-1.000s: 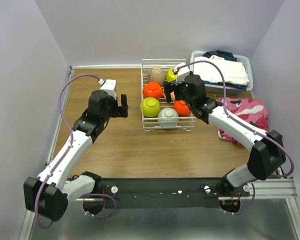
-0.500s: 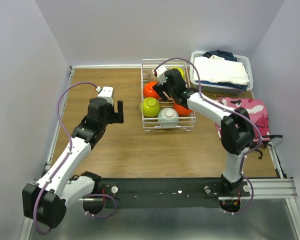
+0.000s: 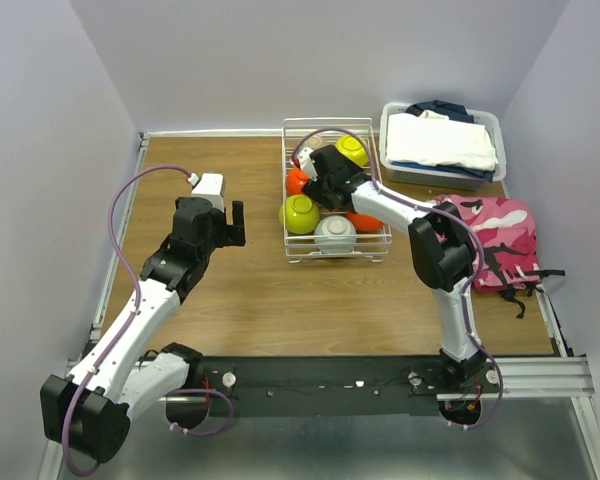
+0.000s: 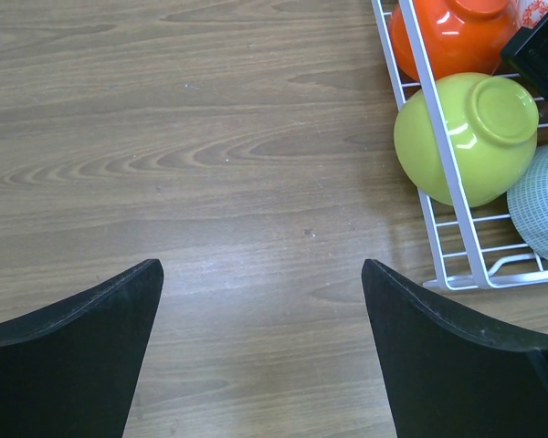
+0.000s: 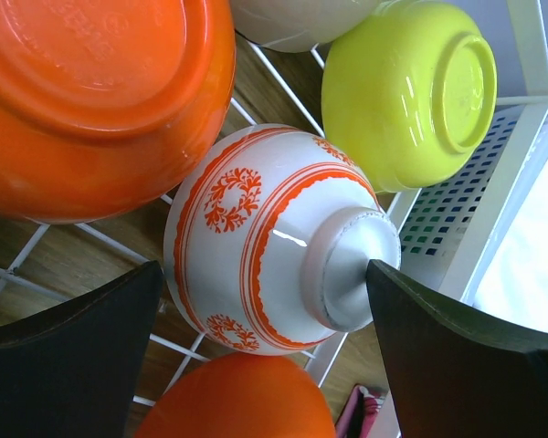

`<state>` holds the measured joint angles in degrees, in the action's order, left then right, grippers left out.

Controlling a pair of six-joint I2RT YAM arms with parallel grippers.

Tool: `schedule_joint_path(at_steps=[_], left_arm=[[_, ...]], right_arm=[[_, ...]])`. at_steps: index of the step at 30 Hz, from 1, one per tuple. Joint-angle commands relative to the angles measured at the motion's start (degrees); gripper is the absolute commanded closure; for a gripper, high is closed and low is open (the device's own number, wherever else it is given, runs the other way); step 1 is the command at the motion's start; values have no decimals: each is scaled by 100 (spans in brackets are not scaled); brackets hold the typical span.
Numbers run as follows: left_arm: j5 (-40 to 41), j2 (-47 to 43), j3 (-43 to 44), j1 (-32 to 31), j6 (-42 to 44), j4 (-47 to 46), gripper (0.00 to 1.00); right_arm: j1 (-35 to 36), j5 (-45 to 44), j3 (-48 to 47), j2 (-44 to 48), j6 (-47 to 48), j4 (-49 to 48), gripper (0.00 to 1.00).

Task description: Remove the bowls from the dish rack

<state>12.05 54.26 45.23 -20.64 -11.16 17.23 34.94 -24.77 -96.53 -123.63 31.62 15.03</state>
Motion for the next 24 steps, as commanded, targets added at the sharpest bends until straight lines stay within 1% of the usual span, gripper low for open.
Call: schedule_joint_path(at_steps=[1,6,13,16,22,23,24], left_arm=[[210,-109,-32,-45,35,26,1],[175,-91,-41,-45,17,17,1],[104,-65,-50,-45,-9,-1,1],[113,-38,-50,-45,-18,-1,1],[-10,58,-23,-45,-27,52,1],[-10,67,-15,-45,-27,52,1],[-10,67,-15,-45,-27,43,1]], right_arm=[[-13,-299,-147,-494,309,246,0],[-22,-590,-112,-688,389,352,0],[-5,-1055,38,-846,600,246,0],[-5,-1170,3,-821,548,281,2],[-5,-1153,11,-390,451,247,18],[-5,-1126,20,-329,459,246,22],[-5,-1117,55,-267,468,212,23]])
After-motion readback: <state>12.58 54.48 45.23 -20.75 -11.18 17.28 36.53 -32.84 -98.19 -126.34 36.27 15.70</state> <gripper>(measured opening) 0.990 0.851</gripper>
